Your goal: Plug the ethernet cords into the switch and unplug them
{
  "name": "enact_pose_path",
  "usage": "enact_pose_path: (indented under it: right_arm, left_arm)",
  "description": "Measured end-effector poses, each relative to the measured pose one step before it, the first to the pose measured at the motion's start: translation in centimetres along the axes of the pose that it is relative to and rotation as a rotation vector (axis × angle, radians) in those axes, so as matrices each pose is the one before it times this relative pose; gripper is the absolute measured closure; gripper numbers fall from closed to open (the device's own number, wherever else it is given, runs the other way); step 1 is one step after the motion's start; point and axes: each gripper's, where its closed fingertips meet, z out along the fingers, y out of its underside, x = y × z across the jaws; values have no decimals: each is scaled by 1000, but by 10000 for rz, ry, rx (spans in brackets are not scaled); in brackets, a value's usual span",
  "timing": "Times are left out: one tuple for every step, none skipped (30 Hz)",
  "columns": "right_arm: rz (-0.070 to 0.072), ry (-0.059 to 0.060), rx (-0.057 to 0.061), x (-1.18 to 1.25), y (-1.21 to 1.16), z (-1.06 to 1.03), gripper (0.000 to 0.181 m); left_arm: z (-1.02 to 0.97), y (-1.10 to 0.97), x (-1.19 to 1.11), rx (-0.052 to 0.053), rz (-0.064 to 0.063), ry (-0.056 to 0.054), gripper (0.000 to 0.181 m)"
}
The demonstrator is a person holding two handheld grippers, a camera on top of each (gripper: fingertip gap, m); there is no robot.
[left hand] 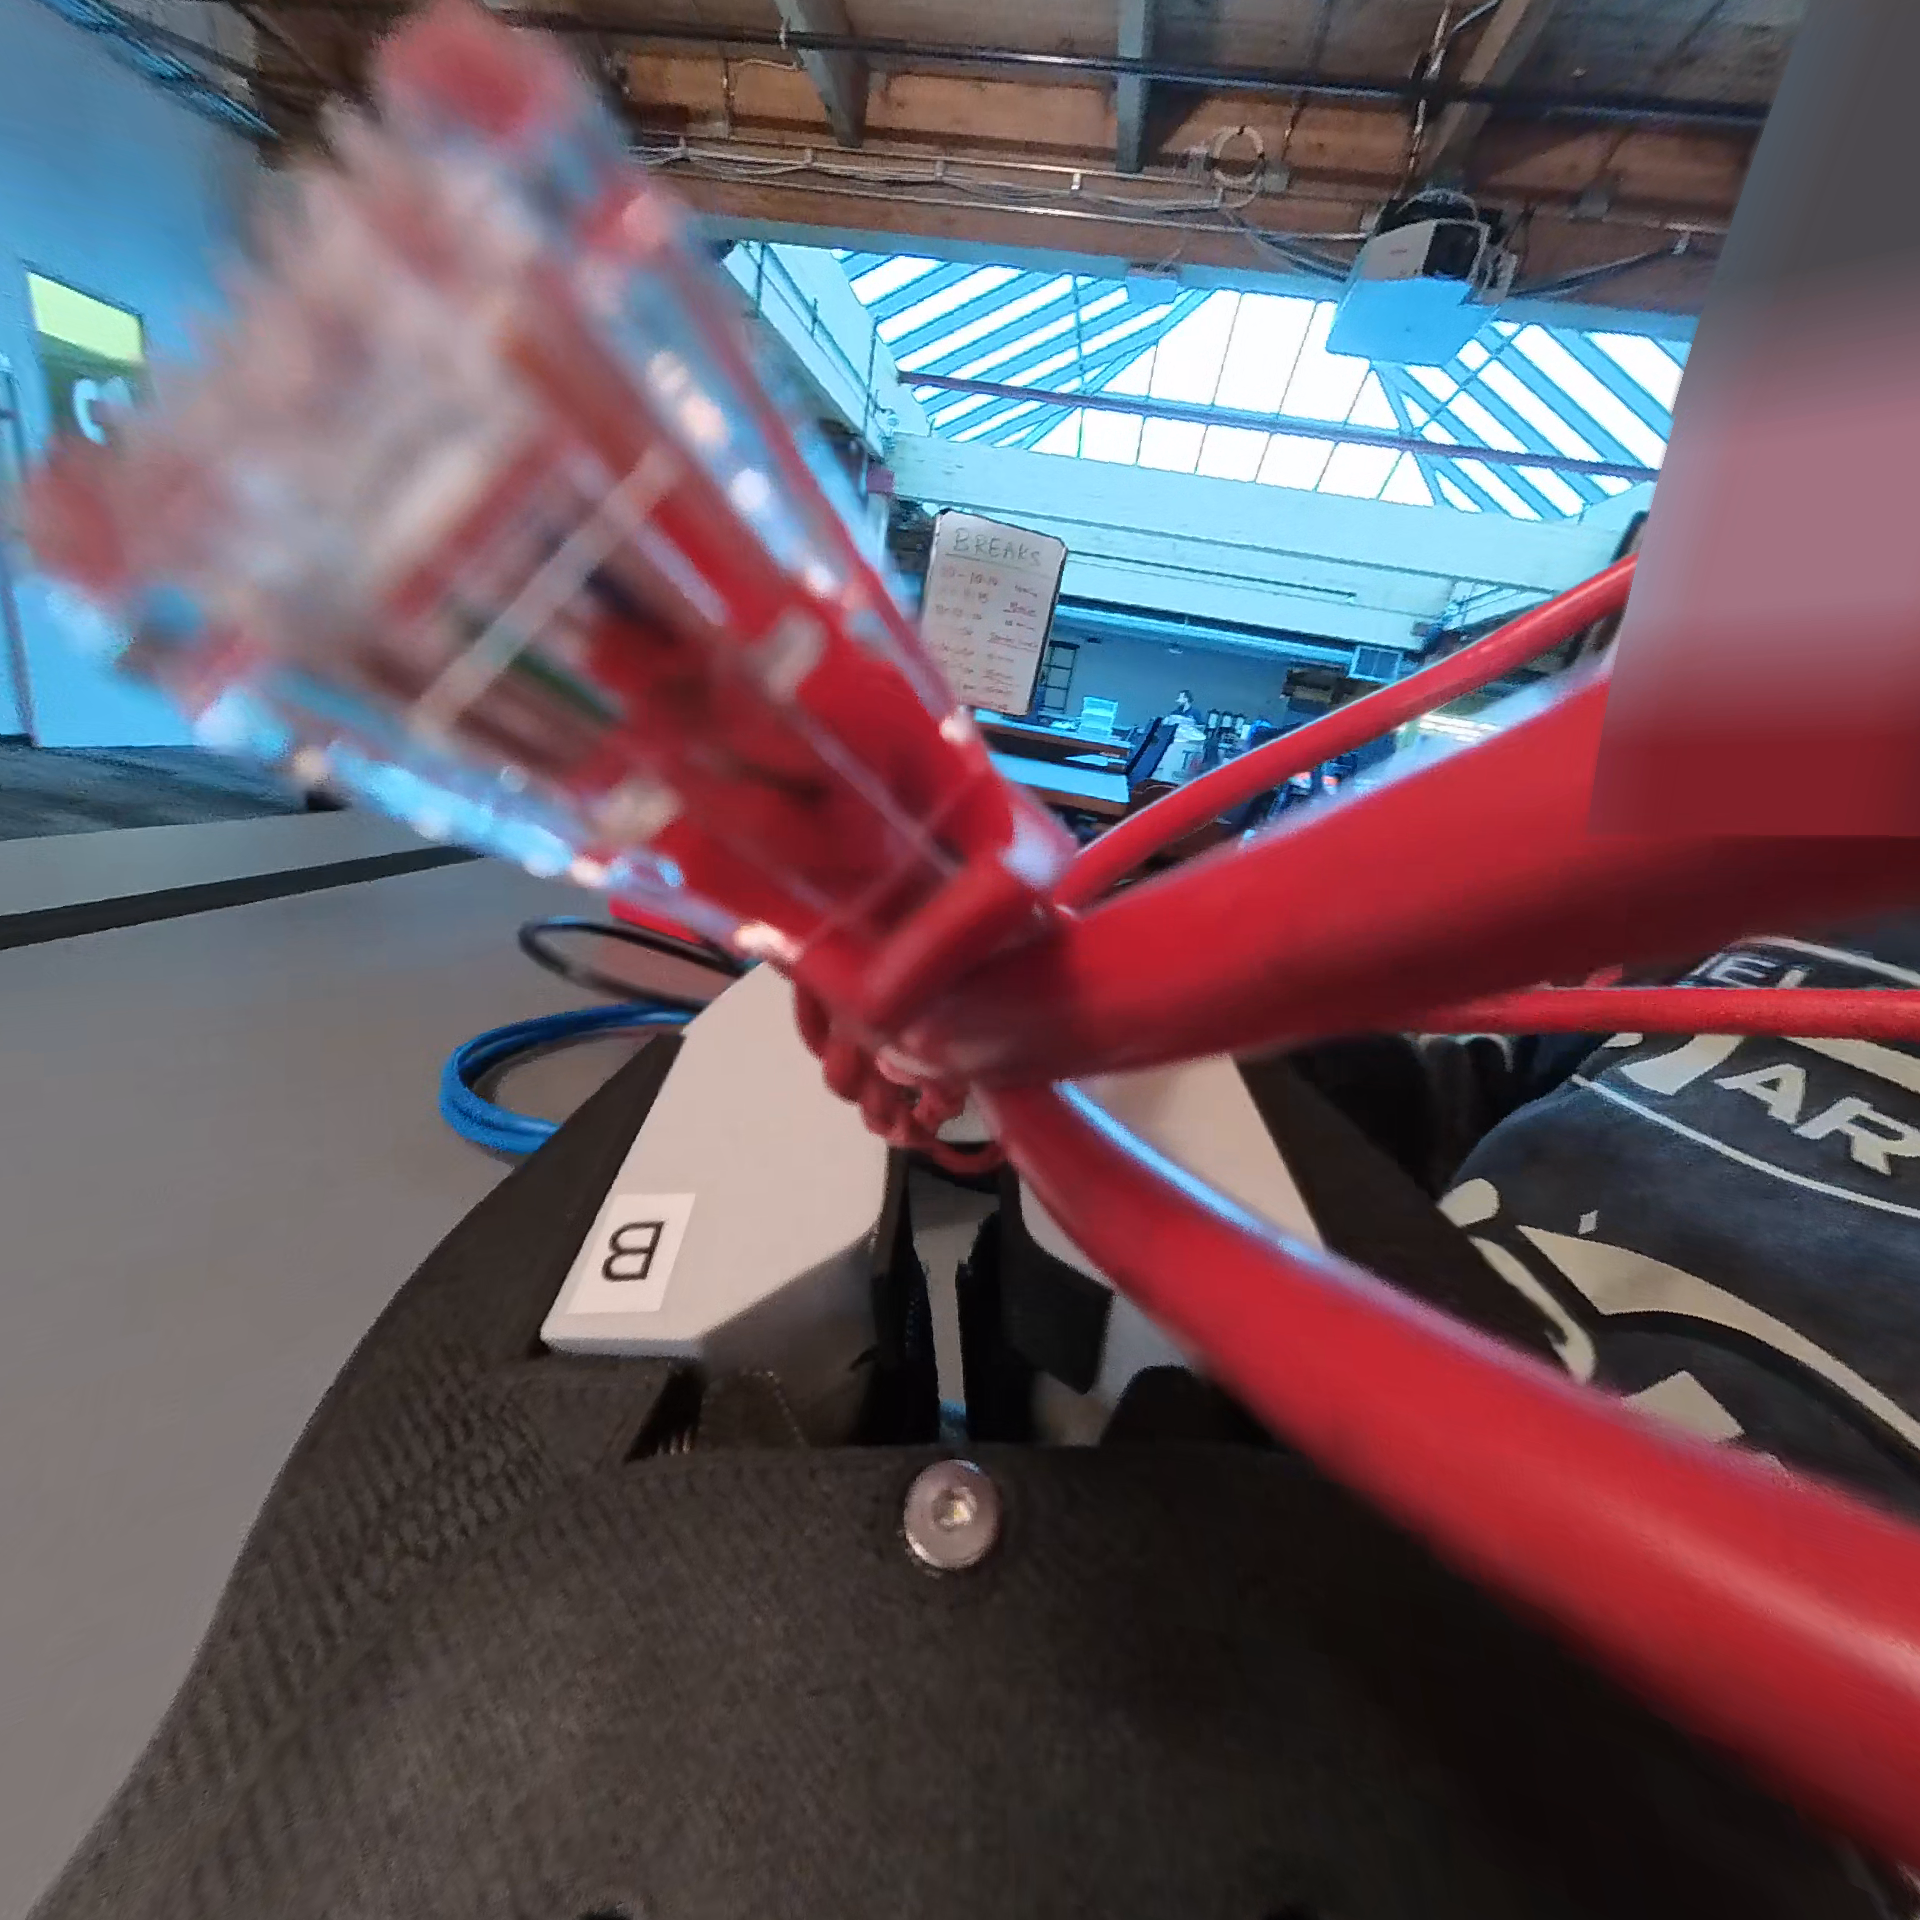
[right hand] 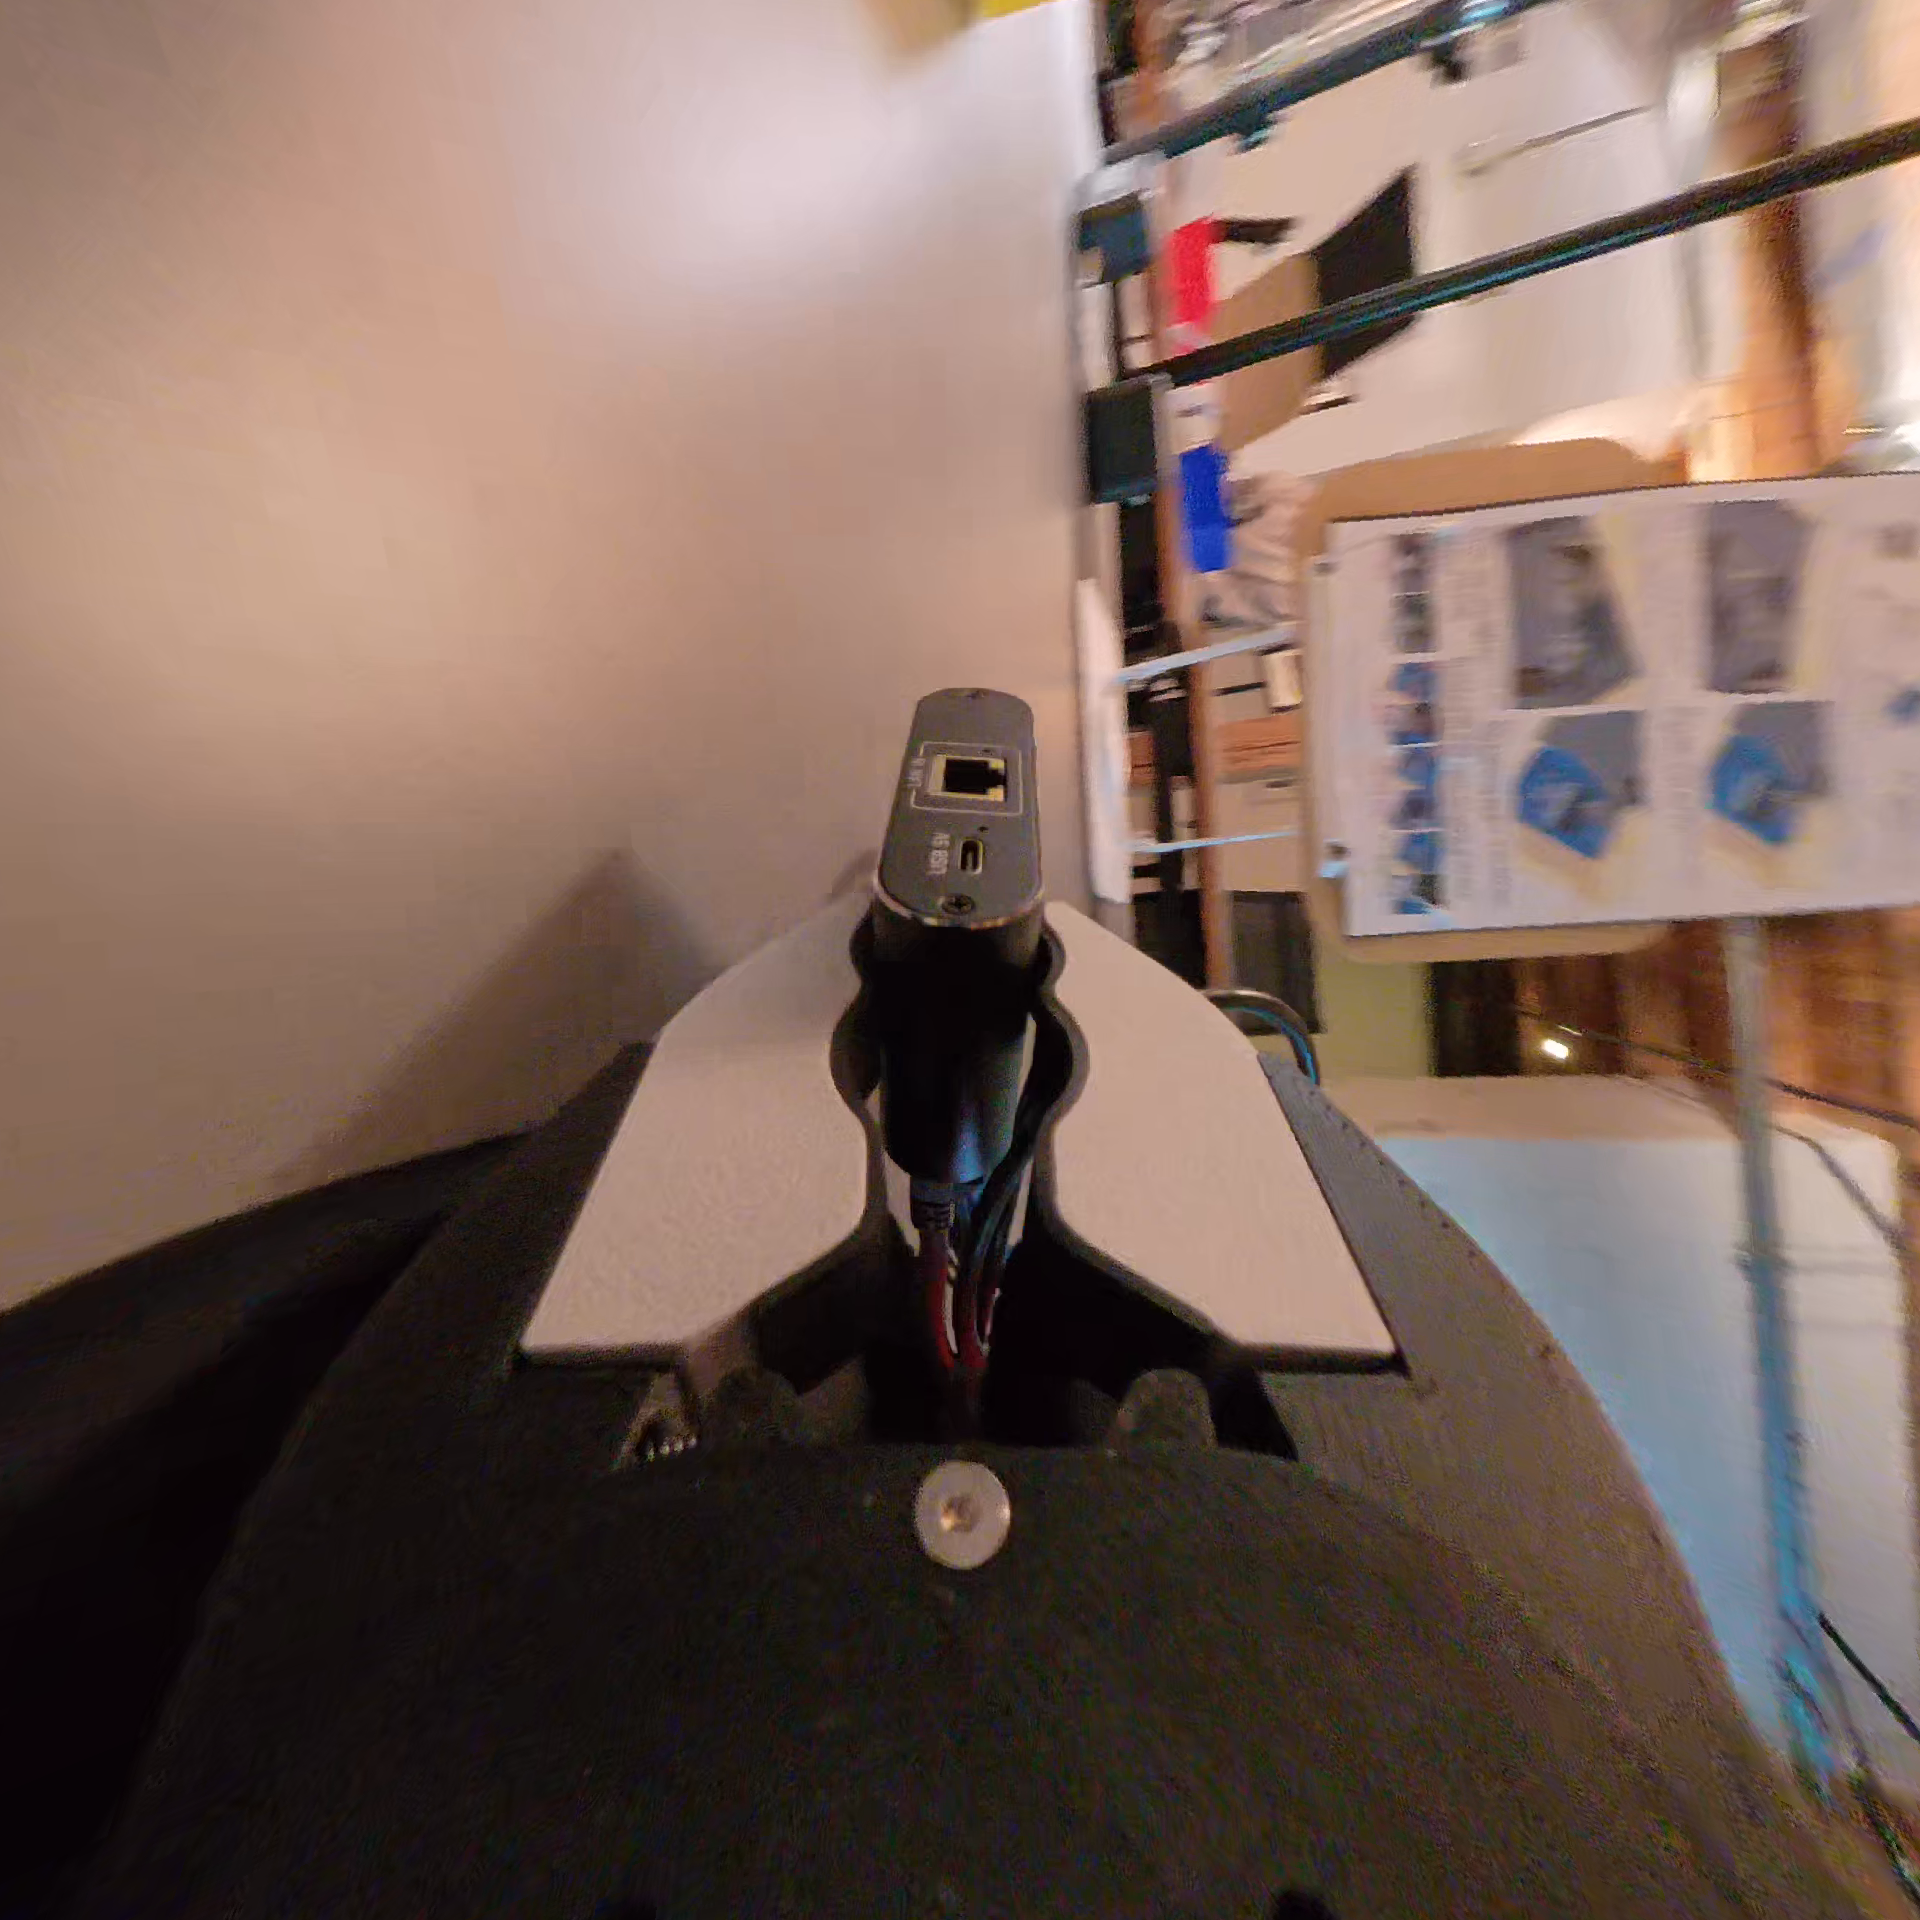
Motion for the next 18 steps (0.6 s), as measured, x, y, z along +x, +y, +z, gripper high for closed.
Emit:
enact_pose_path:
  right_arm:
    - [176, 665, 113, 827, -371, -155, 157]
    - [129, 603, 75, 642, -385, -35, 157]
    - [-100, 418, -112, 373, -227, 127, 157]
    - [-280, 397, -261, 388, -127, 220, 157]
    - [-230, 373, -176, 416, -265, 238, 157]
    - [-55, 247, -40, 356, -441, 219, 157]
    - [156, 216, 4, 399, -492, 214, 157]
    - [266, 126, 17, 319, -493, 219, 157]
    - [276, 85, 37, 234, -491, 149, 157]
    - [239, 102, 66, 193, -454, 51, 157]
    - [181, 131, 69, 175, -346, -6, 157]
    - [106, 130, 10, 128, -200, -20, 157]
    - [37, 132, -30, 107, -76, -31, 157]
    - [-25, 61, 3, 5, -64, -23, 157]
    - [-66, 3, 70, -105, -106, -42, 157]
    - [-84, 70, 77, -46, -112, -47, 157]
    - [-144, 117, 27, 32, -61, -49, 157]
    - [-197, 109, 9, 38, -39, -45, 157]
  left_arm:
    - [143, 246, -201, -62, 38, -160, 170]
    - [152, 259, -256, -67, 103, -234, 170]
    - [148, 195, -381, -45, 218, -351, 170]
    - [105, 118, -481, -7, 331, -468, 169]
    - [64, 70, -362, -24, 462, -445, 169]
    - [35, -6, -87, -38, 609, -299, 169]
    - [-19, -112, 10, 7, 653, -258, 169]
    - [-24, -156, 12, 50, 559, -243, 169]
    - [6, -85, 105, 14, 411, -139, 169]
    - [50, 7, 194, -51, 290, -44, 169]
    - [107, 122, 296, -108, 207, 42, 169]
    - [139, 208, 340, -138, 84, 82, 170]
    - [141, 178, 310, -97, -66, 96, 170]
    - [142, 150, 347, -69, -109, 120, 170]
    - [135, 160, 384, -74, -36, 158, 169]
    - [121, 211, 205, -130, 41, 39, 169]
    - [125, 369, -61, -245, 44, -115, 169]
    - [168, 511, 71, -321, 50, 32, 169]
